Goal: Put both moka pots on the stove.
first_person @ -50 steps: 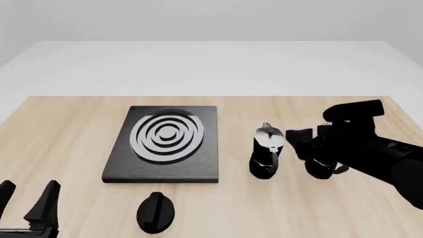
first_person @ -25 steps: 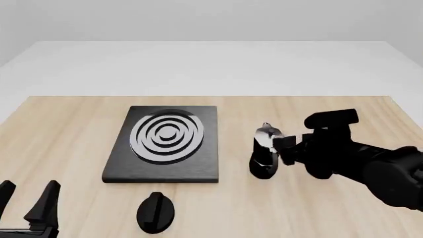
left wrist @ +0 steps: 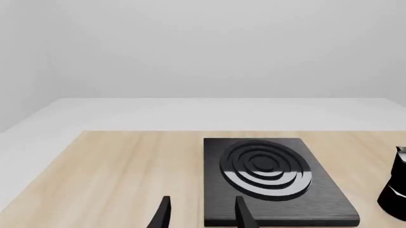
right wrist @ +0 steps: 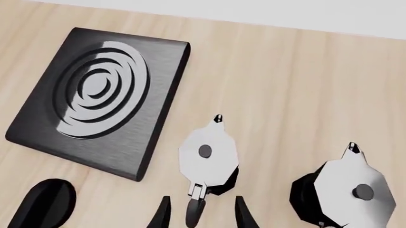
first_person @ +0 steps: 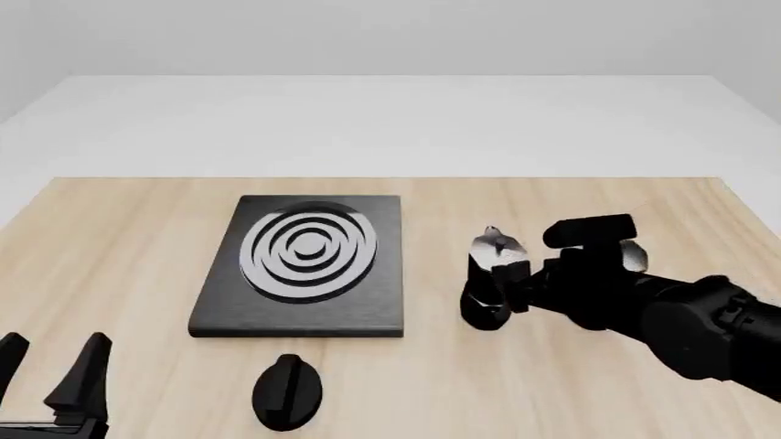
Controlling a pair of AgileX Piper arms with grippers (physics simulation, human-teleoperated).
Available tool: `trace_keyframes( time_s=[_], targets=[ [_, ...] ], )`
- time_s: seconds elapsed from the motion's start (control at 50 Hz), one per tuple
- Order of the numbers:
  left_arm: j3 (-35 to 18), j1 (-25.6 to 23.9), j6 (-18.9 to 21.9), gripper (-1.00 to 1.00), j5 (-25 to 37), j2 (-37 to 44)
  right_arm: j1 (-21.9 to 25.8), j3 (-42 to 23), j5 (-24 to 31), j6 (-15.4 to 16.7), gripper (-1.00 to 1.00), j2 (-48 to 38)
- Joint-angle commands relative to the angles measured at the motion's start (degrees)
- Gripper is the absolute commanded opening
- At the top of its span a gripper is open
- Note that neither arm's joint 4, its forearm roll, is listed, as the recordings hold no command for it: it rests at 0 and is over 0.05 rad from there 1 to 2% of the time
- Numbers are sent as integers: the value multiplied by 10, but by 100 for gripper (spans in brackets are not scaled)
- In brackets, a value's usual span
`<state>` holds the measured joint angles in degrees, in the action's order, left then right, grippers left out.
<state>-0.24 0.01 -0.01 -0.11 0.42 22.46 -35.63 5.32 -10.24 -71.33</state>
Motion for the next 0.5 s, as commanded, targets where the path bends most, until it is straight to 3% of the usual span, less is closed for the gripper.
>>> trace_keyframes(
  time_s=[0.02,0.5],
  targets=[
    [0,0,0,100,0,0,2,2,-15,-4,100,-20],
    [0,0,0,100,0,0,11,-1,-42,-15,100,-62]
  ],
)
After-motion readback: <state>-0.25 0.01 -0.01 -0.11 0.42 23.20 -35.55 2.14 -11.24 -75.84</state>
